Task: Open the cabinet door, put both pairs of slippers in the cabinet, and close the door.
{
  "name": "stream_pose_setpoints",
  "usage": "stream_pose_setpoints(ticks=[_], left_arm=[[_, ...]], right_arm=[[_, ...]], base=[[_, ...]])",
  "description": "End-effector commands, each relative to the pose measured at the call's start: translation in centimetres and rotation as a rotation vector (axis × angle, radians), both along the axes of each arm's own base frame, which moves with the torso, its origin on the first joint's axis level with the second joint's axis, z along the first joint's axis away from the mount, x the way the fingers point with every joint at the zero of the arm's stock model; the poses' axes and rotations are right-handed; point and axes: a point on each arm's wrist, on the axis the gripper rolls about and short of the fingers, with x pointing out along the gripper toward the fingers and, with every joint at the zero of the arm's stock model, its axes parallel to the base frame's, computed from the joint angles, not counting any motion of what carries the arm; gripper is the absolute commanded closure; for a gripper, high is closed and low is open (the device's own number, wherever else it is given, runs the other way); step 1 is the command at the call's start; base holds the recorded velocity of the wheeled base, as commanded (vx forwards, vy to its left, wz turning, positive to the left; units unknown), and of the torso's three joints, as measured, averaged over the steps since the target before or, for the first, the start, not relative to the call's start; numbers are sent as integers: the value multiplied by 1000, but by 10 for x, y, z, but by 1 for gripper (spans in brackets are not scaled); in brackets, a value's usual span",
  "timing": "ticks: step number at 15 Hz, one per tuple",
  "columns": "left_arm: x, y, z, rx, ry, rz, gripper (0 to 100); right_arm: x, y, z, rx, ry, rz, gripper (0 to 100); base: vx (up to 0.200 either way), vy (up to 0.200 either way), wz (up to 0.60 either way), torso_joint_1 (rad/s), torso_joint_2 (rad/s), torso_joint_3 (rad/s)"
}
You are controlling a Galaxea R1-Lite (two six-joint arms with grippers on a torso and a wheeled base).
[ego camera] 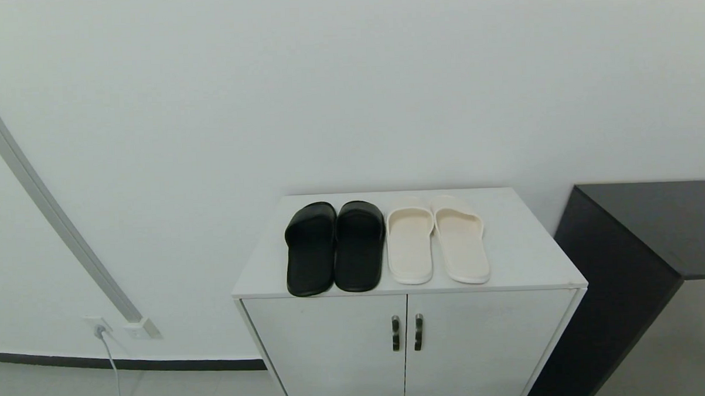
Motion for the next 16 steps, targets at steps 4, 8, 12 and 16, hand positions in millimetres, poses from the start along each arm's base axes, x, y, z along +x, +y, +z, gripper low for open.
stream_pose_setpoints(ticks=[4,8,12,16], left_arm=[[0,0,0,-1,2,1,100],[0,0,0,1,2,1,100],[0,0,0,-2,2,1,100],[0,0,0,-1,2,1,100]], right_arm=[[100,81,48,46,128,93,0],[131,138,63,58,130,58,0],[168,190,55,23,132,-40,0],[205,225,39,20,126,-153,0]], base=[[0,0,0,0,0,0],[0,0,0,0,0,0],[0,0,0,0,0,0],[0,0,0,0,0,0]])
